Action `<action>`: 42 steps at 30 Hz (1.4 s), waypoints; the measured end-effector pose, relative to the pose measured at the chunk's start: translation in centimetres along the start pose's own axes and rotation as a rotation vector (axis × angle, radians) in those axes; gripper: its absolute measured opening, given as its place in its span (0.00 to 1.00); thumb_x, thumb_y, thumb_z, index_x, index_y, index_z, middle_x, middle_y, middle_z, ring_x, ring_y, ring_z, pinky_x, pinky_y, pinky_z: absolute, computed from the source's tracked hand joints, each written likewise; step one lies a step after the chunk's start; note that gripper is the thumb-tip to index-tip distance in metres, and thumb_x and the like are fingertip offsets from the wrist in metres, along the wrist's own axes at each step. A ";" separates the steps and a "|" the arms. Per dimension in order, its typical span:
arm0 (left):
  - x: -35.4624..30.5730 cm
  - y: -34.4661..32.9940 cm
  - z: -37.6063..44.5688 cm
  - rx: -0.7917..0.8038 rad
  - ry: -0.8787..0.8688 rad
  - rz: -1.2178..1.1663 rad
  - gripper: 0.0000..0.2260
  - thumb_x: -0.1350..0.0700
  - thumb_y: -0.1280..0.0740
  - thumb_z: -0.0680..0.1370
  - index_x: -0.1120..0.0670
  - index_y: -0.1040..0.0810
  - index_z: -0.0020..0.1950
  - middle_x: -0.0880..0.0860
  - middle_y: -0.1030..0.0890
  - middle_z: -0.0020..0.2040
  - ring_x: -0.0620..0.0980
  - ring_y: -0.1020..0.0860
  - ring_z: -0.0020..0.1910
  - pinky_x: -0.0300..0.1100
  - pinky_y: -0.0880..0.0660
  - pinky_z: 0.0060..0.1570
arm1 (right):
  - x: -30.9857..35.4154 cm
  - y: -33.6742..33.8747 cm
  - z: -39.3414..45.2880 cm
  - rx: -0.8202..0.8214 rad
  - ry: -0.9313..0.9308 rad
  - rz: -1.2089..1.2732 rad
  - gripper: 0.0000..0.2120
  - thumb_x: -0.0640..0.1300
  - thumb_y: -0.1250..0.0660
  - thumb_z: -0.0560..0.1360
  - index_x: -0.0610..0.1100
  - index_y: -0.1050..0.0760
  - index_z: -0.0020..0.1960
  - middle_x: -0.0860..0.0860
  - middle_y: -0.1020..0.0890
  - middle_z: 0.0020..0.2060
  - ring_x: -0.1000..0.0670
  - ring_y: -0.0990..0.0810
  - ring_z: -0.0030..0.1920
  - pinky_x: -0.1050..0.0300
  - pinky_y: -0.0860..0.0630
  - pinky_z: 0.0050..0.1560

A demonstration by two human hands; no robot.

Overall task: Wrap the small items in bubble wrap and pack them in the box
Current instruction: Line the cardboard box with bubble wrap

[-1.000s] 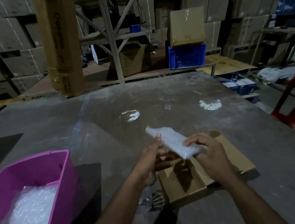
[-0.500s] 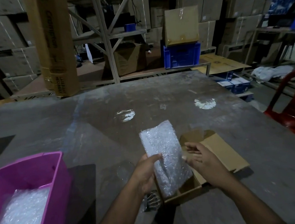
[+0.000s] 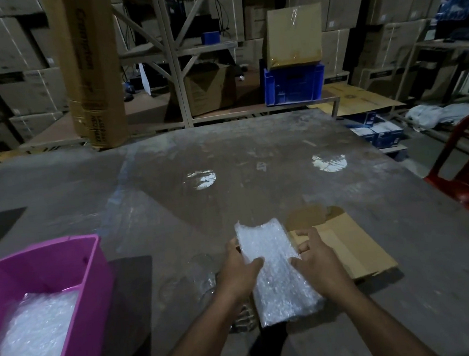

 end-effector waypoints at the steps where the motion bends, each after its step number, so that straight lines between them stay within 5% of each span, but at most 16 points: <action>1: -0.1 0.0 -0.1 -0.015 -0.042 0.052 0.29 0.58 0.29 0.77 0.42 0.39 0.72 0.51 0.20 0.62 0.50 0.17 0.55 0.56 0.18 0.55 | 0.0 -0.1 -0.1 -0.021 0.021 -0.049 0.22 0.42 0.28 0.76 0.53 0.36 0.63 0.57 0.23 0.44 0.56 0.22 0.43 0.56 0.27 0.42; 6: -0.2 -0.2 -1.1 -0.085 -0.177 0.382 0.29 0.59 0.30 0.77 0.40 0.40 0.70 0.47 0.20 0.58 0.45 0.17 0.48 0.49 0.18 0.48 | 0.4 -0.9 -0.5 -0.073 0.165 -0.255 0.11 0.40 0.31 0.76 0.54 0.30 0.45 0.56 0.23 0.44 0.54 0.23 0.42 0.62 0.29 0.40; 10: -0.6 -0.1 -1.7 -0.137 -0.244 0.580 0.17 0.57 0.28 0.77 0.41 0.31 0.57 0.45 0.22 0.46 0.43 0.23 0.38 0.43 0.24 0.41 | 0.3 -1.7 0.0 -0.057 0.207 -0.357 0.09 0.40 0.32 0.78 0.53 0.21 0.52 0.54 0.21 0.52 0.55 0.22 0.46 0.62 0.25 0.48; 16: -0.8 -0.9 -2.4 -0.144 -0.337 0.866 0.20 0.49 0.29 0.78 0.44 0.27 0.69 0.43 0.23 0.66 0.45 0.23 0.63 0.40 0.27 0.61 | 0.6 -2.3 0.3 -0.075 0.251 -0.445 0.12 0.41 0.33 0.79 0.52 0.20 0.60 0.53 0.20 0.56 0.54 0.20 0.51 0.63 0.24 0.52; 20: -1.1 -0.3 -2.4 -0.174 -0.326 0.734 0.19 0.52 0.27 0.77 0.42 0.26 0.66 0.42 0.21 0.62 0.44 0.21 0.57 0.37 0.28 0.54 | 0.5 -1.7 0.5 -0.082 0.212 -0.288 0.12 0.39 0.33 0.78 0.54 0.20 0.56 0.55 0.19 0.55 0.54 0.21 0.53 0.59 0.23 0.55; 26: -1.5 1.0 -1.3 -0.164 -0.221 0.255 0.10 0.57 0.26 0.77 0.45 0.20 0.55 0.47 0.19 0.43 0.43 0.22 0.38 0.39 0.22 0.43 | -0.3 -0.5 1.4 0.052 0.039 0.260 0.18 0.30 0.36 0.78 0.53 0.18 0.50 0.59 0.18 0.55 0.55 0.21 0.53 0.64 0.29 0.43; 29: -1.7 1.1 -0.9 -0.141 -0.215 0.187 0.09 0.58 0.26 0.77 0.46 0.19 0.53 0.49 0.19 0.42 0.45 0.22 0.38 0.41 0.22 0.42 | -0.4 -0.3 1.8 0.026 0.051 0.272 0.19 0.30 0.35 0.77 0.54 0.18 0.50 0.60 0.18 0.55 0.54 0.20 0.56 0.65 0.29 0.45; 33: -1.8 1.1 -1.0 -0.164 -0.235 0.202 0.10 0.59 0.27 0.78 0.47 0.20 0.55 0.49 0.18 0.44 0.39 0.23 0.36 0.31 0.26 0.36 | -0.4 -0.8 1.8 0.094 0.086 0.176 0.19 0.36 0.28 0.76 0.58 0.21 0.59 0.60 0.20 0.58 0.57 0.24 0.62 0.64 0.28 0.54; 36: -1.9 1.1 -1.0 -0.133 -0.202 0.063 0.13 0.61 0.29 0.79 0.47 0.21 0.61 0.48 0.17 0.52 0.34 0.19 0.42 0.30 0.22 0.42 | -0.4 -1.8 1.2 0.316 0.072 0.200 0.32 0.36 0.26 0.73 0.58 0.29 0.71 0.59 0.26 0.65 0.57 0.29 0.67 0.56 0.25 0.63; 38: -1.8 1.0 -1.0 -0.060 -0.170 -0.051 0.20 0.61 0.27 0.78 0.46 0.26 0.67 0.49 0.18 0.59 0.38 0.17 0.51 0.41 0.18 0.53 | -0.2 -1.6 0.8 0.390 0.042 0.345 0.36 0.30 0.27 0.72 0.55 0.31 0.73 0.53 0.21 0.63 0.53 0.20 0.62 0.48 0.20 0.61; 42: -1.2 0.2 -1.1 0.155 -0.125 -0.064 0.38 0.63 0.22 0.72 0.40 0.35 0.74 0.47 0.22 0.66 0.48 0.19 0.61 0.53 0.19 0.58 | 0.2 -0.6 0.8 0.332 0.032 0.498 0.31 0.29 0.28 0.73 0.57 0.24 0.67 0.54 0.20 0.61 0.57 0.18 0.59 0.56 0.19 0.55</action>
Point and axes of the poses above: each hand's wrist, its own z-axis towards the middle knuckle, its own y-axis out of the back of the hand, x = y × z, the point moved 7 cm from there along z, towards the middle knuckle
